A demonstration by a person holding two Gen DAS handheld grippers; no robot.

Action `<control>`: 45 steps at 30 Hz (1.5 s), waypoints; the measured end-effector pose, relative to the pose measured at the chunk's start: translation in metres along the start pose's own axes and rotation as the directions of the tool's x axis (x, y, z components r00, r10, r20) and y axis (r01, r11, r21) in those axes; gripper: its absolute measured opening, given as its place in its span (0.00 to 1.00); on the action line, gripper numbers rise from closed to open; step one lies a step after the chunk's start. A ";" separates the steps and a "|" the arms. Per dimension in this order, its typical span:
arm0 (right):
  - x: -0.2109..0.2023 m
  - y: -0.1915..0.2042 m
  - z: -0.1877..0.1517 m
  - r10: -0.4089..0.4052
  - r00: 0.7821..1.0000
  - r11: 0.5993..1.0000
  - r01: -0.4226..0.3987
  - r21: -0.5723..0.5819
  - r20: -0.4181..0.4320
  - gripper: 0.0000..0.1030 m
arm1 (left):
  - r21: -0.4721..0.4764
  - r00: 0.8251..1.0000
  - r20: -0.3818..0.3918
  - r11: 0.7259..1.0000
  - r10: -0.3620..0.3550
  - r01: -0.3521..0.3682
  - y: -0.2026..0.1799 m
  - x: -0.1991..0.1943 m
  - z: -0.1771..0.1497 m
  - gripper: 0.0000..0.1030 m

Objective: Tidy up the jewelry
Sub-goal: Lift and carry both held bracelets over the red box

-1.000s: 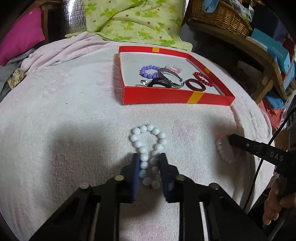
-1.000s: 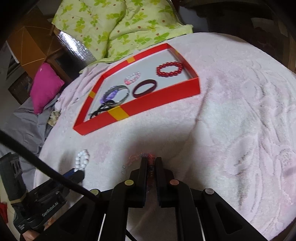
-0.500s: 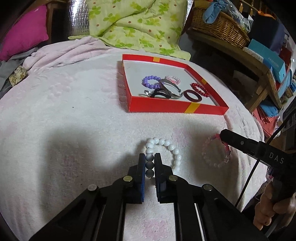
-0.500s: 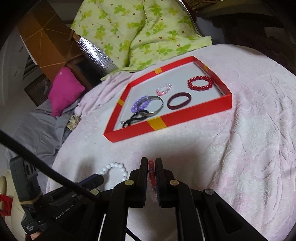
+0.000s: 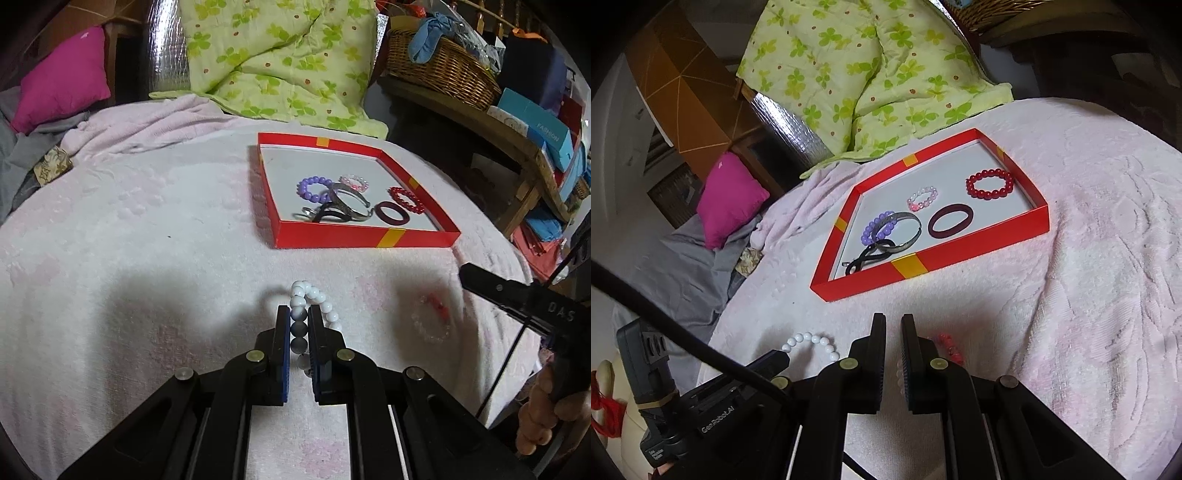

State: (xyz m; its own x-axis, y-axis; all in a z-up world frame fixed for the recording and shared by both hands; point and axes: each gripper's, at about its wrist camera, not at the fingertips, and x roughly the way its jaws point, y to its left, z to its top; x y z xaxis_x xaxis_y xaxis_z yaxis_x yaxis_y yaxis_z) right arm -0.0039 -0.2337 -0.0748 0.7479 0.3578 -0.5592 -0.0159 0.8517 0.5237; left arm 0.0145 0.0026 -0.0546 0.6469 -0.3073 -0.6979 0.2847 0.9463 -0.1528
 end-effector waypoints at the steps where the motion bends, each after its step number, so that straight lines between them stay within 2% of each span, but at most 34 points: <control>1: -0.001 0.000 0.001 0.002 1.000 1.000 -0.002 0.001 0.001 0.09 | 0.003 1.000 0.000 1.000 0.010 -0.010 0.000 0.000 0.000 0.09; 13: -0.005 -0.013 0.003 0.005 1.000 0.999 -0.005 0.033 -0.013 0.09 | -0.003 1.000 -0.028 1.000 0.013 -0.013 0.001 0.005 -0.003 0.09; 15: -0.005 -0.020 0.003 -0.001 1.000 0.999 0.002 0.048 -0.026 0.09 | -0.017 0.998 -0.061 1.000 -0.007 0.006 0.003 0.010 -0.005 0.09; 21: 0.000 -0.033 0.001 -0.020 0.996 0.997 0.027 0.077 -0.086 0.11 | -0.076 0.989 -0.146 0.997 -0.011 0.000 0.012 0.023 -0.012 0.11; 24: 0.007 -0.037 -0.001 -0.035 0.991 0.995 0.046 0.089 -0.126 0.11 | -0.084 0.987 -0.158 0.996 -0.018 0.005 0.012 0.025 -0.015 0.25; 25: 0.009 -0.036 -0.002 -0.041 0.990 0.995 0.053 0.085 -0.137 0.12 | -0.081 0.988 -0.157 0.997 -0.018 0.006 0.011 0.024 -0.015 0.34; 26: 0.011 -0.035 -0.003 -0.043 0.988 0.995 0.055 0.079 -0.151 0.18 | -0.075 0.988 -0.153 0.997 -0.015 0.004 0.010 0.024 -0.015 0.41; 27: 0.014 -0.033 -0.004 -0.049 0.985 0.996 0.060 0.067 -0.164 0.24 | -0.067 0.989 -0.150 0.998 -0.010 0.000 0.008 0.023 -0.015 0.44; 29: 0.019 -0.029 -0.007 -0.086 0.979 0.995 0.093 0.029 -0.184 0.28 | -0.053 0.988 -0.152 0.999 0.000 -0.008 0.007 0.024 -0.016 0.46; 31: 0.025 -0.027 -0.011 -0.118 0.972 0.993 0.119 -0.005 -0.204 0.29 | -0.047 0.987 -0.158 0.999 0.004 -0.012 0.007 0.026 -0.017 0.46; 34: 0.026 -0.019 -0.014 -0.148 0.971 0.988 0.135 -0.078 -0.187 0.28 | -0.039 0.988 -0.156 0.999 0.009 -0.015 0.007 0.026 -0.016 0.46; 35: 0.026 -0.016 -0.015 -0.163 0.969 0.984 0.146 -0.102 -0.184 0.25 | -0.040 0.988 -0.155 0.999 0.008 -0.014 0.007 0.027 -0.016 0.46; 36: 0.027 -0.012 -0.017 -0.197 0.965 0.975 0.174 -0.140 -0.174 0.16 | -0.041 0.988 -0.155 0.999 0.005 -0.012 0.008 0.027 -0.016 0.46; 37: 0.027 -0.009 -0.018 -0.220 0.961 0.967 0.193 -0.166 -0.168 0.13 | -0.044 0.989 -0.150 0.999 0.002 -0.009 0.008 0.026 -0.016 0.44; 38: 0.027 -0.005 -0.020 -0.250 0.956 0.955 0.217 -0.204 -0.152 0.11 | -0.046 0.989 -0.147 0.999 0.000 -0.007 0.008 0.027 -0.015 0.32; 40: 0.024 -0.002 -0.021 -0.256 0.958 0.950 0.224 -0.216 -0.131 0.10 | -0.048 0.989 -0.147 0.999 -0.017 0.010 0.009 0.028 -0.015 0.16; 41: 0.022 -0.001 -0.020 -0.254 0.960 0.950 0.224 -0.219 -0.120 0.09 | -0.048 0.989 -0.147 0.999 -0.018 0.011 0.010 0.028 -0.015 0.11; 45: 0.010 0.001 -0.017 -0.230 0.971 0.954 0.211 -0.214 -0.066 0.09 | -0.034 0.992 -0.121 0.999 -0.016 0.012 0.007 0.025 -0.015 0.09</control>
State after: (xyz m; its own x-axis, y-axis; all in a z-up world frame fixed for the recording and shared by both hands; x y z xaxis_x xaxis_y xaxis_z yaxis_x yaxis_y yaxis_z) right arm -0.0074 -0.2226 -0.0909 0.6862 0.1768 -0.7056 0.0009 0.9698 0.2438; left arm 0.0221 0.0032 -0.0832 0.5516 -0.3083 -0.7750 0.2685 0.9454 -0.1849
